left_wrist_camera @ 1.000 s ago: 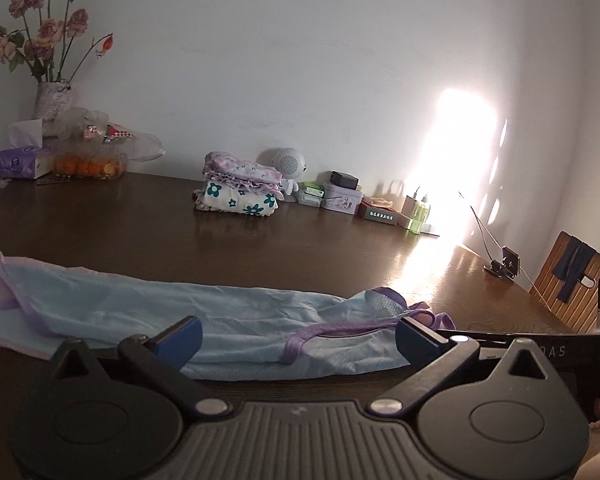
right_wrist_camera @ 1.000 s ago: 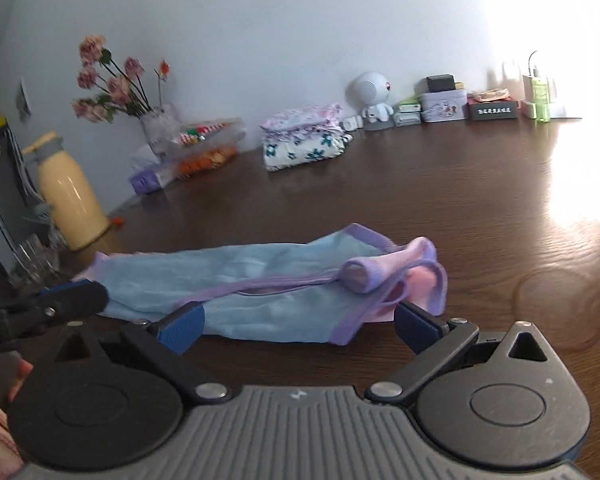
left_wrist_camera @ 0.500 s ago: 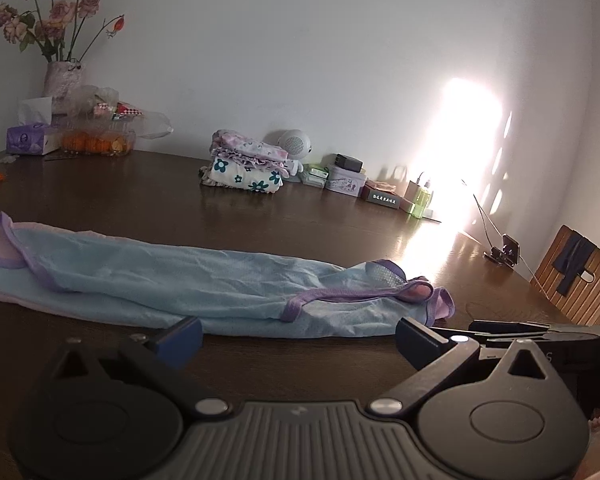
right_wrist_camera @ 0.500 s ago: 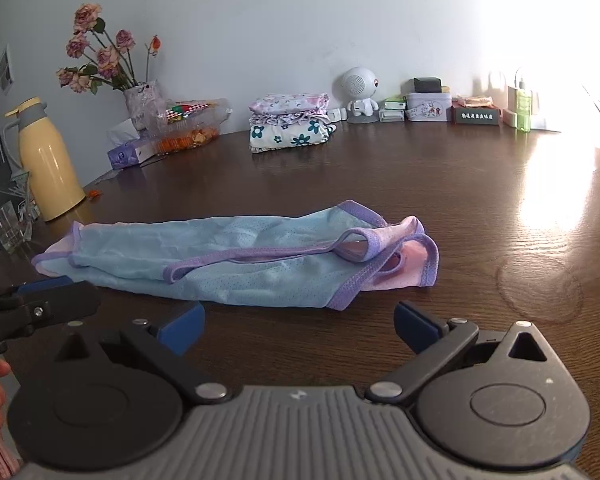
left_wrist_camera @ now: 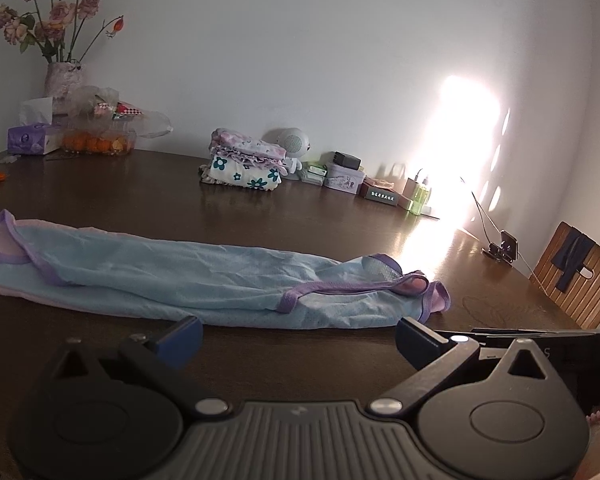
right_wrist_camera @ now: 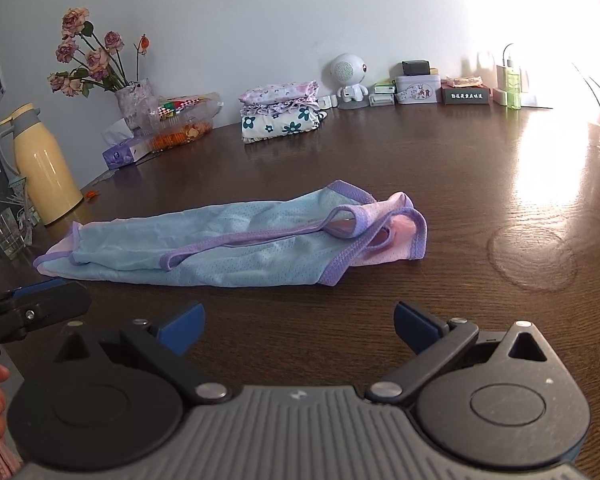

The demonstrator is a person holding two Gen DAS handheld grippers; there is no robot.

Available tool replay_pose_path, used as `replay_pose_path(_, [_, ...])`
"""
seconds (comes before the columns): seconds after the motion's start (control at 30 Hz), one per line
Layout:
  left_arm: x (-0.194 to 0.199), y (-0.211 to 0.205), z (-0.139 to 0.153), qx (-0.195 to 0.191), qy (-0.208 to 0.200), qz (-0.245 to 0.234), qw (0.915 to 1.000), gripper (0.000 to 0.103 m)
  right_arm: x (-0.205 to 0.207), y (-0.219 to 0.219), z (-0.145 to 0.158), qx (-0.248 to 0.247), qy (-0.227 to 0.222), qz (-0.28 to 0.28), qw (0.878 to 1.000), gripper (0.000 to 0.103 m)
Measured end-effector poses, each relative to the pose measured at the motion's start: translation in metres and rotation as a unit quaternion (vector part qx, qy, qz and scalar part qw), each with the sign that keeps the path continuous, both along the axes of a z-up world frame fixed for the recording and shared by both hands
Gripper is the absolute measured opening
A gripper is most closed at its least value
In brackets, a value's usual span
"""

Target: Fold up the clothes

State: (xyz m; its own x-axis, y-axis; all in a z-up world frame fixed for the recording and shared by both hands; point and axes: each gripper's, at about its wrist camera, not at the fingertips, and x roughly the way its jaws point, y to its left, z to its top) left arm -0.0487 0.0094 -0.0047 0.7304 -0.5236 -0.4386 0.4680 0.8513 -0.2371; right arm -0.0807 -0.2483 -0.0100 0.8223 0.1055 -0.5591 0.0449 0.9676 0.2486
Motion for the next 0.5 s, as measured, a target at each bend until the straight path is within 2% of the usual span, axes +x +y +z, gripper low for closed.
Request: replay_pose_path(0.5, [0.01,-0.007,-0.005,0.008,0.015,-0.015,0.9997,0.103,0.004,-0.015,-0.006,0.025,0.015,-0.02,0.999,0.103])
